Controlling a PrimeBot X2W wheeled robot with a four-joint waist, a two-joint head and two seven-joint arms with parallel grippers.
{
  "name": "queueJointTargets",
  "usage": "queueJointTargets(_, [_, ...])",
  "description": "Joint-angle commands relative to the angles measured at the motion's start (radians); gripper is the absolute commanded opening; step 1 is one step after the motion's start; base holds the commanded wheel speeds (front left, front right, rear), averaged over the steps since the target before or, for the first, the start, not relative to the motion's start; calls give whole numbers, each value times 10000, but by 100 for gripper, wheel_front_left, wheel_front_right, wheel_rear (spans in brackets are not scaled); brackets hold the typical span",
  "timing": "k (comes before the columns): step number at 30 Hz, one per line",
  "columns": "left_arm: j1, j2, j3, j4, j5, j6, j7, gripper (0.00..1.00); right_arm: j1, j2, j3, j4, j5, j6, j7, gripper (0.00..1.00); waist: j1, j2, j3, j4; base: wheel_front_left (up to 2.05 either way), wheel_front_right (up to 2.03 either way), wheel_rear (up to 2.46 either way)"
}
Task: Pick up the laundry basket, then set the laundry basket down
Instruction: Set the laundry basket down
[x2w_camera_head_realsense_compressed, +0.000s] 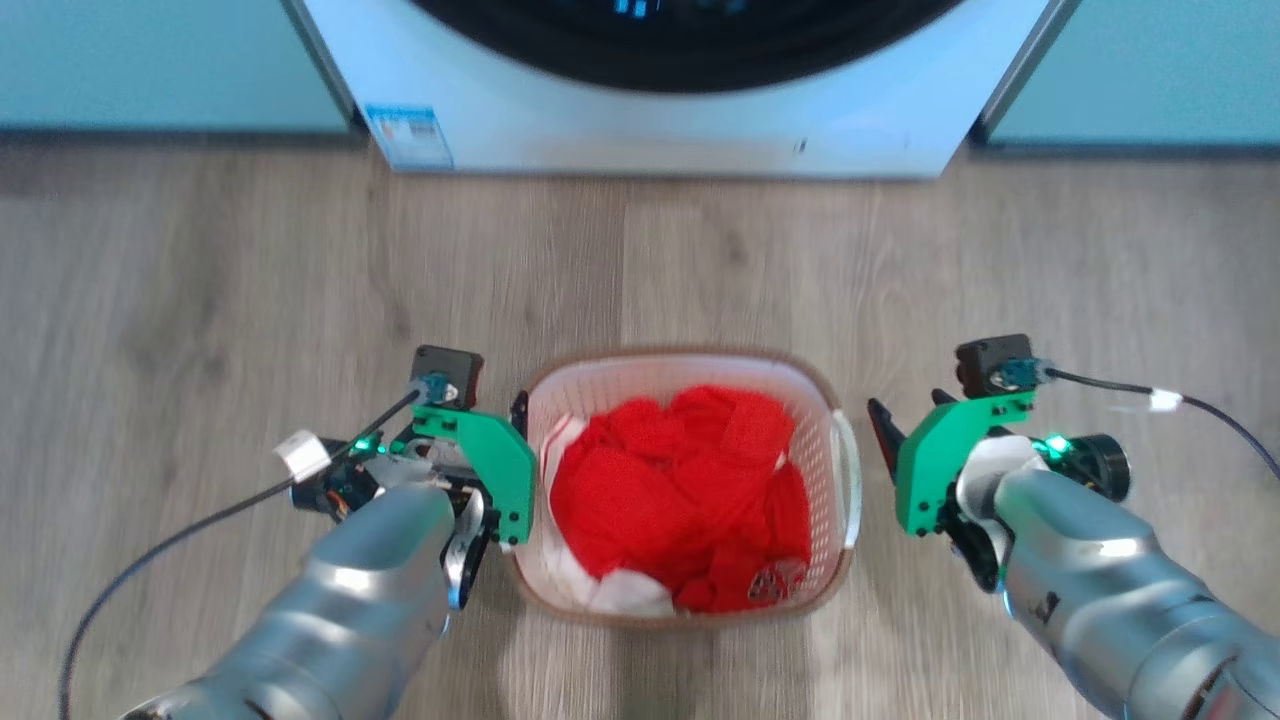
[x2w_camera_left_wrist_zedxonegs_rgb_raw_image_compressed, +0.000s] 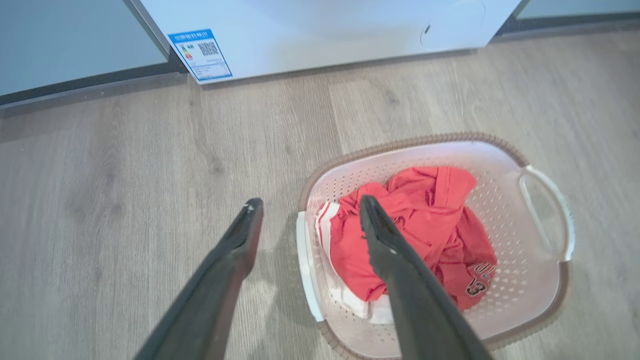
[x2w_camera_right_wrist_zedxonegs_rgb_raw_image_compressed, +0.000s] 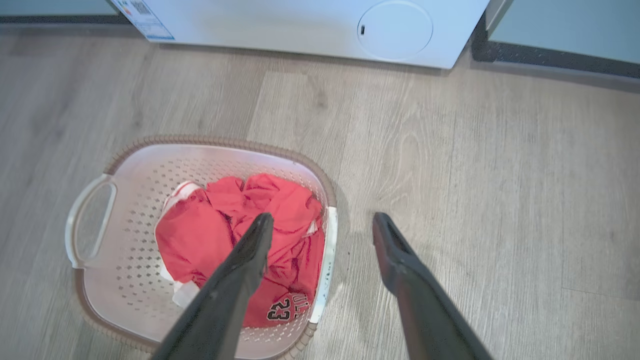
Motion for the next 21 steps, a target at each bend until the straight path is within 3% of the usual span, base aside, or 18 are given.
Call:
queueJointTargets(1, [-210, 150, 565, -207, -101, 204, -261, 100, 284, -191, -303, -135, 99, 23, -306, 100, 1, -1, -1268, -158, 0, 0, 0])
queueJointTargets(3, [-329, 151, 836, -396, 25, 334, -277, 100, 233, -248, -506, -192, 87, 23, -340, 100, 1, -1, -1416, -161, 0, 0, 0])
queueJointTargets(5, [-446, 337, 1641, -1143, 592, 690, -285, 100, -84, -510, -1350, -585, -212, 23, -353, 100, 1, -1, -1646, -184, 0, 0, 0])
queueJointTargets(8, [16, 793, 3213, -2764, 1874, 1154, -289, 100, -17, -898, -3041, -1529, -1261, 23, -357, 100, 1, -1, -1958, -246, 0, 0, 0])
queueJointTargets(12, [1313, 1090, 5559, -5204, 3872, 1457, -290, 100, 1059, -1119, -5780, -3341, -3427, 23, -359, 100, 1, -1, -2372, -294, 0, 0, 0])
queueJointTargets(14, [2073, 967, 6817, -6290, 4552, 1368, -291, 100, 1861, -996, -7063, -4378, -4611, 23, -360, 100, 1, -1, -2555, -303, 0, 0, 0])
queueJointTargets(15, [2764, 781, 7919, -7216, 5215, 1128, -291, 100, 2687, -751, -8170, -5436, -5787, 23, -360, 100, 1, -1, -2689, -296, 0, 0, 0])
queueJointTargets(18, [3701, 430, 9267, -8167, 5845, 673, -291, 100, 3808, -257, -9426, -6910, -7356, 23, -360, 100, 1, -1, -2894, -256, 0, 0, 0])
queueJointTargets(21, [4363, 276, 9847, -8756, 6831, 304, -292, 100, 4738, 263, -10253, -8081, -8481, 23, -361, 100, 1, -1, -3016, -222, 0, 0, 0])
